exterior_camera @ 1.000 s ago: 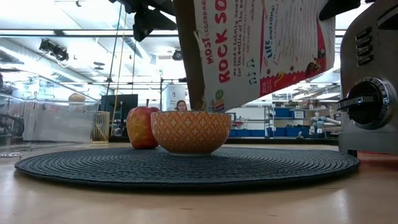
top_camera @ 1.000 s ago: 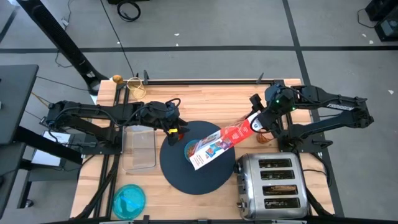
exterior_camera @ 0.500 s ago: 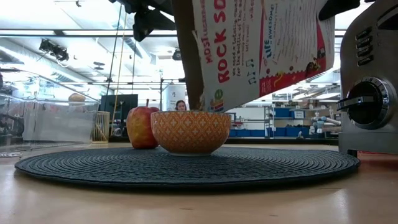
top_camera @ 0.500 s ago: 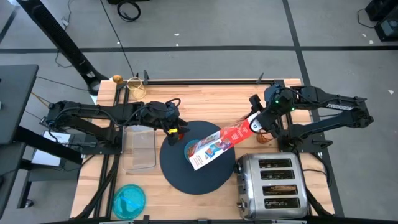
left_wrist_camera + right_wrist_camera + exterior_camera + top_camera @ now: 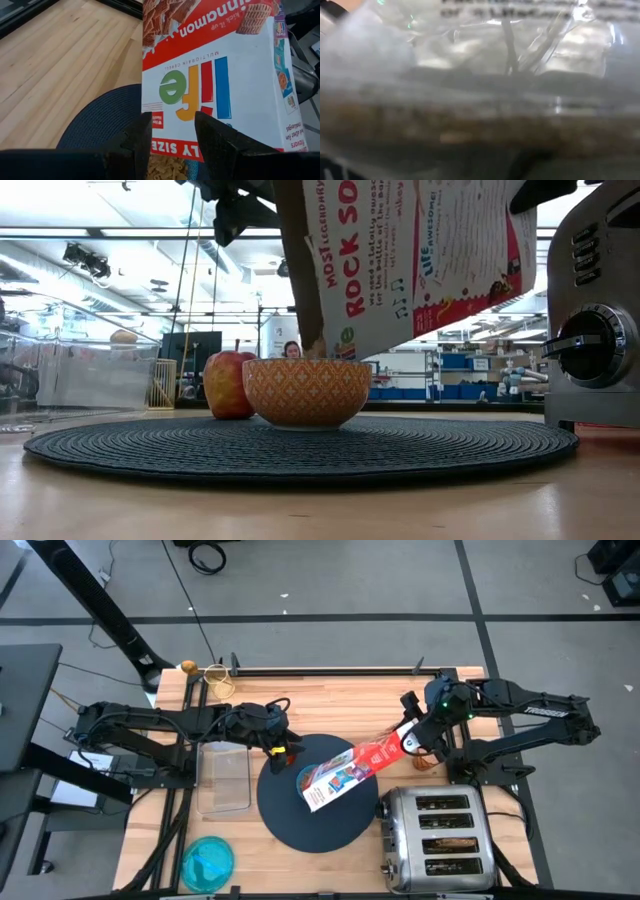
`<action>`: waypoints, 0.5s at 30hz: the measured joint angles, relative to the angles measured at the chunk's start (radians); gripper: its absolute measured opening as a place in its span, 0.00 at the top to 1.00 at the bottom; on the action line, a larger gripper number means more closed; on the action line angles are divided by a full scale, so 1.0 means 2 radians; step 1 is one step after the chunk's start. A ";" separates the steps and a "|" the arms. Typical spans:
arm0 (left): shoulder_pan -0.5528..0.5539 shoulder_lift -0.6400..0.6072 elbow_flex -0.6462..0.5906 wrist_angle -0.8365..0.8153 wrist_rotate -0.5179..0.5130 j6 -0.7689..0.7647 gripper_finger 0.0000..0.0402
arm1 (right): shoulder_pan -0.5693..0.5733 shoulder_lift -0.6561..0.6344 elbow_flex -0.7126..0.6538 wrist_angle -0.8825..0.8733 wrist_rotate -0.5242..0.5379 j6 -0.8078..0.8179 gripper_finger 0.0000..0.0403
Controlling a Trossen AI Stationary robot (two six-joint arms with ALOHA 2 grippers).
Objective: Arrange a breakfast setting
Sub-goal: Pour the cereal into the bowl
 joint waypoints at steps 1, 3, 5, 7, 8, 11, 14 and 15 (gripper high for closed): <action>0.000 0.000 0.000 0.000 0.000 0.000 0.61 | 0.000 0.000 0.000 0.000 -0.002 0.002 0.42; 0.000 0.000 0.000 0.000 0.000 0.000 0.61 | 0.000 0.000 0.000 -0.003 -0.008 0.004 0.42; 0.000 0.000 0.000 0.000 0.000 0.000 0.61 | 0.000 0.000 0.000 -0.005 -0.006 0.007 0.42; 0.000 0.000 0.000 0.000 0.000 0.000 0.61 | 0.000 -0.004 0.000 -0.007 -0.005 0.007 0.42; 0.000 0.000 0.000 0.000 0.000 0.000 0.61 | 0.000 -0.006 0.000 -0.007 -0.006 0.007 0.42; 0.000 0.000 0.000 0.000 0.000 0.000 0.61 | 0.000 -0.008 0.001 -0.008 -0.003 0.007 0.42; 0.000 0.000 0.000 0.000 0.000 0.000 0.61 | 0.000 -0.010 0.001 -0.013 -0.006 0.007 0.42; 0.000 0.000 0.000 0.000 0.000 0.000 0.61 | 0.000 -0.010 0.001 -0.012 -0.008 0.008 0.42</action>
